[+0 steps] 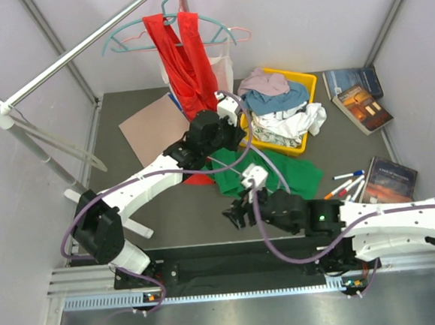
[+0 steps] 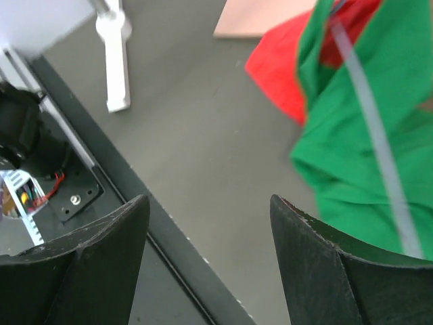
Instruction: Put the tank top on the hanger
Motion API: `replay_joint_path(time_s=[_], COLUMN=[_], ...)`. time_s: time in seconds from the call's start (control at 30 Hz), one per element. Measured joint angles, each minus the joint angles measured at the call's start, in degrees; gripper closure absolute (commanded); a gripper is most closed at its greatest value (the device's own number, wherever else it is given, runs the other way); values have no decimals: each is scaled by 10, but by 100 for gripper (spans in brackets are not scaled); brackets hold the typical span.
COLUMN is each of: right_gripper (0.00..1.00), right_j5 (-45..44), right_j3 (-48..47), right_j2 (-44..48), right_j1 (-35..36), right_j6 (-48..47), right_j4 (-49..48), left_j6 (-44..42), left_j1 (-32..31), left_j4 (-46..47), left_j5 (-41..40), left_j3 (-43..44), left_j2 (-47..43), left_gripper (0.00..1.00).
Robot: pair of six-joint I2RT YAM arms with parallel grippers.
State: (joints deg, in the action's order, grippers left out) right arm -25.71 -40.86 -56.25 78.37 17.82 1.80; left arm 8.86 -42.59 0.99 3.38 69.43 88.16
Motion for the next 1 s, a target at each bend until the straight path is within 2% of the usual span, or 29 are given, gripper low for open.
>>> replay_joint_path(time_s=[0.13,0.23,0.37,0.43,0.63,1.0], right_gripper=[29,33,48,50,48,46], right_j5=[14,7,-20,-34,-83,-162], right_j3=[0,-5,-39,-64,-99,-107], right_j2=[-106,-189,-302,-350,-422,-475], right_j1=[5,5,-2,-15,-62,-83], right_j6=[25,45,71,85,109,105], right_j4=[-52,-70,-67,-68,-72,-120], left_j6=[3,5,10,13,17,20], left_j1=[4,7,9,9,9,10], left_j4=[0,-1,-2,-2,-2,-3], left_j5=[0,0,2,3,6,13], left_j3=[-2,-9,-14,-15,-19,-19], left_j2=[0,-4,-10,-15,-24,-26], left_gripper=[100,100,100,100,100,100])
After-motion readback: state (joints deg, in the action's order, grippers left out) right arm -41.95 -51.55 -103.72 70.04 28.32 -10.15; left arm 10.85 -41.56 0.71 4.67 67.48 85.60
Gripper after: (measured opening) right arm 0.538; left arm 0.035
